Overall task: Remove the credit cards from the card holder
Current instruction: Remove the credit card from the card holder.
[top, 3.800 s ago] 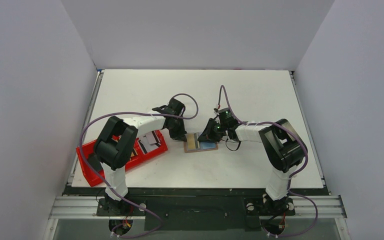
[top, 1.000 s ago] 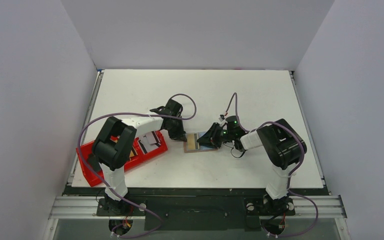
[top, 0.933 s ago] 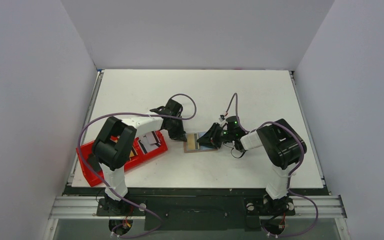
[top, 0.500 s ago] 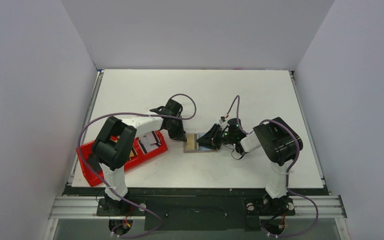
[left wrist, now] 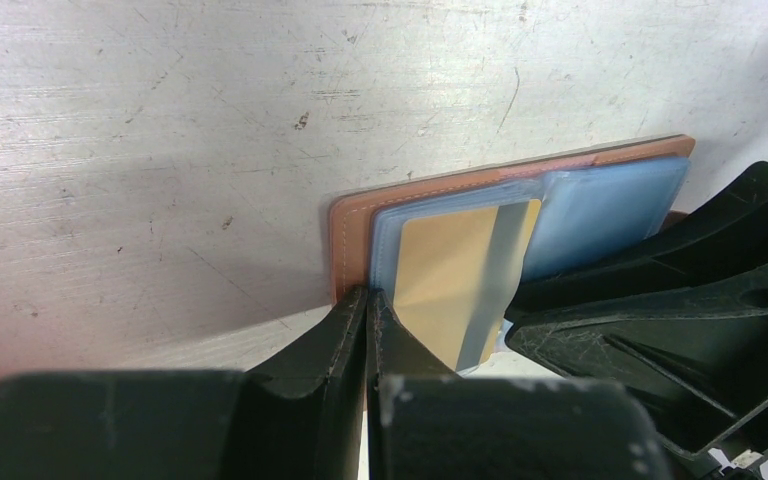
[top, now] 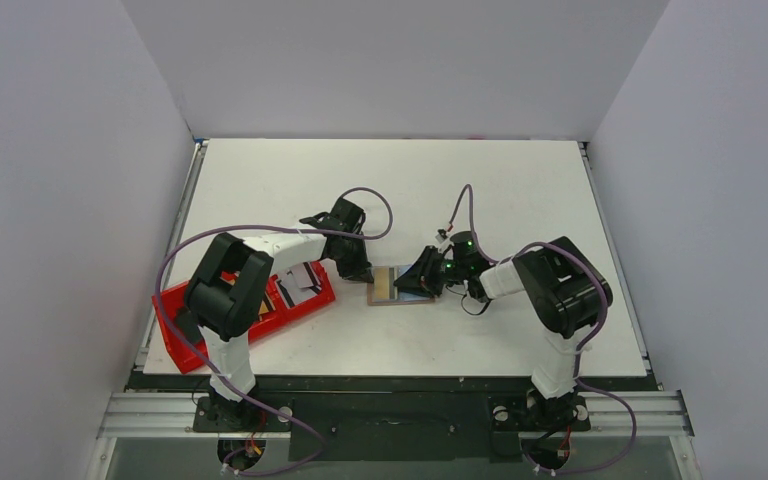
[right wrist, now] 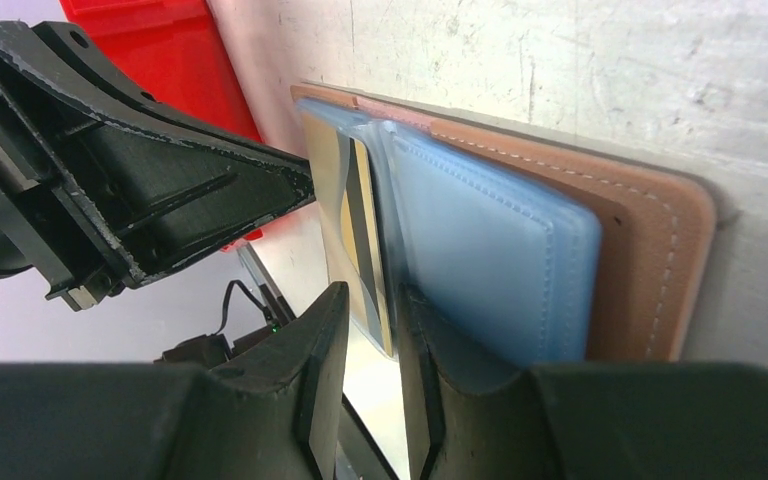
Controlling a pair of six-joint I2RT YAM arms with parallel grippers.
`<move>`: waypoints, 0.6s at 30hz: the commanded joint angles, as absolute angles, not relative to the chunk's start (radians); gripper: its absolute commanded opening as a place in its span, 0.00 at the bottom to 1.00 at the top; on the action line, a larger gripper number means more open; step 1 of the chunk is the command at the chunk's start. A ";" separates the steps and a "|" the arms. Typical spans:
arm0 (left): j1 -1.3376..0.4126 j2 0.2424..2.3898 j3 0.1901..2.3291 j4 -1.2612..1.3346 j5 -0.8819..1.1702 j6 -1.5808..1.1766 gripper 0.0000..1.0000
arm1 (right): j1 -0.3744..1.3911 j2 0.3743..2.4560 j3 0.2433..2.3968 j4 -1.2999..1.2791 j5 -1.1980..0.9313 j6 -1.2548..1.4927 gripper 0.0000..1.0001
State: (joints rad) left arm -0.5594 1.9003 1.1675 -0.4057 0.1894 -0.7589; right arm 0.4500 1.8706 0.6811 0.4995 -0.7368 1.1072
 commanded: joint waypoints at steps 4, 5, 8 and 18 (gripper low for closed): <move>-0.578 2.028 1.113 -0.382 0.108 -0.752 0.00 | 0.469 1.897 0.679 0.570 -0.740 1.137 0.22; -0.578 2.029 1.112 -0.382 0.109 -0.752 0.00 | 0.468 1.902 0.676 0.607 -0.751 1.149 0.22; -0.578 2.032 1.110 -0.379 0.109 -0.752 0.00 | 0.466 1.931 0.657 0.720 -0.773 1.214 0.20; -0.585 2.038 1.114 -0.378 0.112 -0.752 0.00 | 0.463 1.970 0.649 0.814 -0.780 1.275 0.16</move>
State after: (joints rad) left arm -0.5583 1.9045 1.1675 -0.4057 0.1940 -0.7593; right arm 0.4347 1.9430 0.6411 0.7002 -0.7891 1.2510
